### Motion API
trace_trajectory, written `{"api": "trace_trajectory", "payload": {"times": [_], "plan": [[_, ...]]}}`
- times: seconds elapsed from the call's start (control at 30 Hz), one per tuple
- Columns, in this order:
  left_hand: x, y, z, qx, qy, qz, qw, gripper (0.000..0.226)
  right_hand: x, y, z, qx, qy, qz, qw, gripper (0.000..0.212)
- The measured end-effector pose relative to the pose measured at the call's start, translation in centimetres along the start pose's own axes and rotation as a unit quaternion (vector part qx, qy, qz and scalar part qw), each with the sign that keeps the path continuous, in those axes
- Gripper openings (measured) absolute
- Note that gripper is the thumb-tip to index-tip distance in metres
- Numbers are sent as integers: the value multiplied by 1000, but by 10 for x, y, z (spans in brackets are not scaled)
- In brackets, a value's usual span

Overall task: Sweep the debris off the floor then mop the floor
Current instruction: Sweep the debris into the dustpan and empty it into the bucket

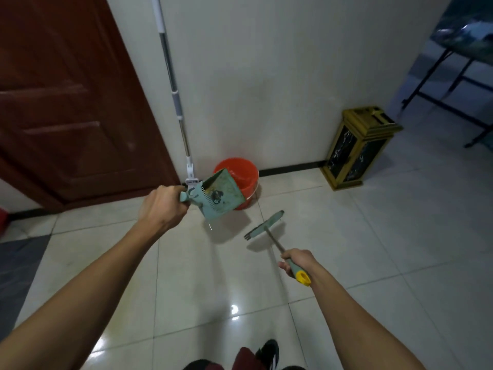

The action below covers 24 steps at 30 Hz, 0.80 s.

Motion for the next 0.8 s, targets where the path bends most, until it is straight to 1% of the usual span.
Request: {"api": "trace_trajectory", "payload": {"times": [0.17, 0.33, 0.43, 0.57, 0.67, 0.8], "plan": [[33, -2, -48, -1, -32, -34, 999, 26, -56, -2, -20, -15, 4, 3, 1000, 4], [59, -19, -100, -15, -84, -73, 994, 33, -108, -14, -49, 3, 19, 27, 999, 8], [68, -34, -128, -30, -106, -96, 989, 32, -137, -23, -69, 12, 29, 35, 999, 4], [79, -57, -168, -50, -147, -137, 978, 29, -170, -32, -92, 13, 32, 48, 998, 16], [91, -79, -192, -86, -185, -166, 965, 27, -192, -33, -106, 24, 30, 52, 998, 20], [114, -101, -214, -115, -251, -187, 943, 22, -213, -32, -120, 20, 23, 40, 999, 3]]}}
Point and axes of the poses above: each hand's wrist, its own z-axis away from the middle knuckle, its own y-axis out of the back of the hand, x = y × z, the point moved 10 cm from there along -z, towards the middle knuckle, and after that the axes turned 7 degrees about x, right-handed, at the moved point
